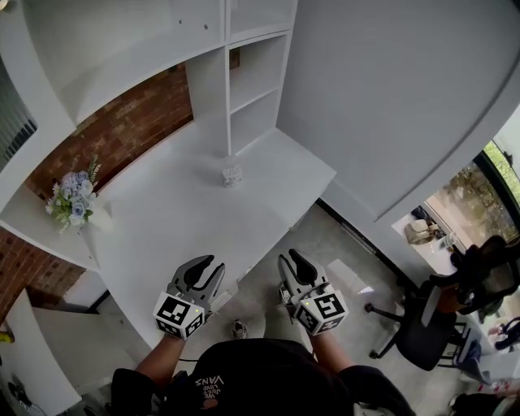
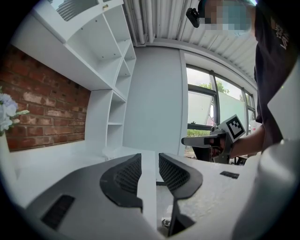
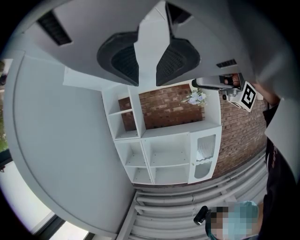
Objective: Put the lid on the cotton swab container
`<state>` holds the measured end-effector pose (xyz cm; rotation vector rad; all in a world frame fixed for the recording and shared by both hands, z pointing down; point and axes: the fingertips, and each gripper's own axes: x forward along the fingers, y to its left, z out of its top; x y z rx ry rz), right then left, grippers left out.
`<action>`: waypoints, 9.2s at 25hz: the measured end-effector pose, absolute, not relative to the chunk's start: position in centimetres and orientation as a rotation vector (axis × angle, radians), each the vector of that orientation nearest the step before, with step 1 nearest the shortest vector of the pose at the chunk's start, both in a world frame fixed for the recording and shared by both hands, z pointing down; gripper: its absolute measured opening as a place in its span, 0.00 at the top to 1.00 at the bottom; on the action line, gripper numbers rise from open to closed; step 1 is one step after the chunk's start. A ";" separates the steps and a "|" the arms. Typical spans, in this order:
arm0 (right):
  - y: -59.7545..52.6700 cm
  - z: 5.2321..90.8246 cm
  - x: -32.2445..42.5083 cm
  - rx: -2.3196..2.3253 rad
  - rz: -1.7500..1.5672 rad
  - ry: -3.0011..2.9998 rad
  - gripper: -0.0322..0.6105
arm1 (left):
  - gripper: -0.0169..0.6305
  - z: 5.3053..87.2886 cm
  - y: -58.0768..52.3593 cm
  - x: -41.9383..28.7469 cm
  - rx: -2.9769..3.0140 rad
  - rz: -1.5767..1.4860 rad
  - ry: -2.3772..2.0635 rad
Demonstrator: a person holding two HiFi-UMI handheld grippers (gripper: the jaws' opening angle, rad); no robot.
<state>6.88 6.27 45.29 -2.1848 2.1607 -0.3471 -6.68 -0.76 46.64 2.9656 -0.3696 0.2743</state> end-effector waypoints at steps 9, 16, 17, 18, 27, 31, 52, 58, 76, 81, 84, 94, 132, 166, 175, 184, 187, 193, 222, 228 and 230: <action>-1.3 45.7 11.5 -2.018 -0.339 2.325 0.81 | 0.82 47.2 -6.3 -3.2 2.950 0.273 -0.578; -7.8 46.8 15.2 -1.851 -0.393 2.479 0.81 | 0.82 47.7 -10.8 -0.3 2.891 0.277 -0.782; -8.6 47.1 15.8 -1.832 -0.397 2.496 0.80 | 0.82 48.1 -11.4 0.3 2.883 0.279 -0.801; -9.5 47.3 16.4 -1.815 -0.398 2.513 0.80 | 0.82 48.4 -11.9 0.8 2.878 0.282 -0.816; -16.1 49.6 20.5 -1.703 -0.439 2.616 0.79 | 0.82 52.1 -16.5 4.4 2.838 0.368 -0.917; -18.9 50.9 21.5 -1.666 -0.464 2.651 0.79 | 0.82 54.2 -18.7 5.5 2.819 0.415 -0.948; -29.2 59.2 23.6 -1.646 -0.668 2.782 0.82 | 0.82 62.5 -26.0 9.0 2.660 0.546 -1.033; -32.1 60.0 23.7 -1.609 -0.687 2.823 0.83 | 0.82 64.3 -27.2 10.0 2.650 0.622 -1.001; -37.9 61.2 21.3 -1.467 -0.776 2.945 0.84 | 0.82 66.2 -28.6 11.8 2.612 0.696 -0.979; -38.0 61.6 20.8 -1.439 -0.814 2.961 0.84 | 0.82 66.3 -28.6 11.9 2.605 0.687 -0.979; -38.1 61.5 20.4 -1.403 -0.826 2.969 0.84 | 0.82 66.3 -28.8 11.9 2.595 0.696 -0.982; -37.4 60.5 19.7 -1.300 -0.787 3.029 0.86 | 0.82 66.2 -29.2 12.1 2.586 0.691 -0.981; -30.8 59.1 14.9 -1.301 -0.472 3.198 0.95 | 0.82 64.7 -27.7 10.6 2.576 0.636 -1.004; -29.5 60.7 13.5 -1.487 -0.377 3.260 0.95 | 0.82 60.9 -23.7 5.8 2.622 0.584 -0.996; -29.3 59.8 13.9 -1.592 -0.435 3.108 0.95 | 0.82 59.0 -22.9 4.6 2.650 0.546 -1.005; -26.4 55.8 13.7 -1.681 -0.419 2.943 0.95 | 0.82 56.7 -21.3 3.9 2.723 0.505 -0.956; -25.0 54.2 13.7 -1.717 -0.398 2.888 0.95 | 0.83 55.4 -20.6 3.7 2.766 0.488 -0.934; -21.8 51.6 13.1 -1.784 -0.358 2.792 0.95 | 0.89 53.5 -19.0 2.9 2.837 0.462 -0.872; -5.7 43.2 5.5 -1.907 -0.165 2.532 0.95 | 0.96 44.8 -6.3 -5.6 3.074 0.279 -0.728; -2.9 42.6 3.8 -1.886 -0.172 2.528 0.95 | 0.96 44.4 -4.1 -7.2 3.079 0.258 -0.730; -2.1 42.6 3.5 -1.890 -0.177 2.525 0.95 | 0.97 44.3 -3.5 -7.6 3.074 0.248 -0.733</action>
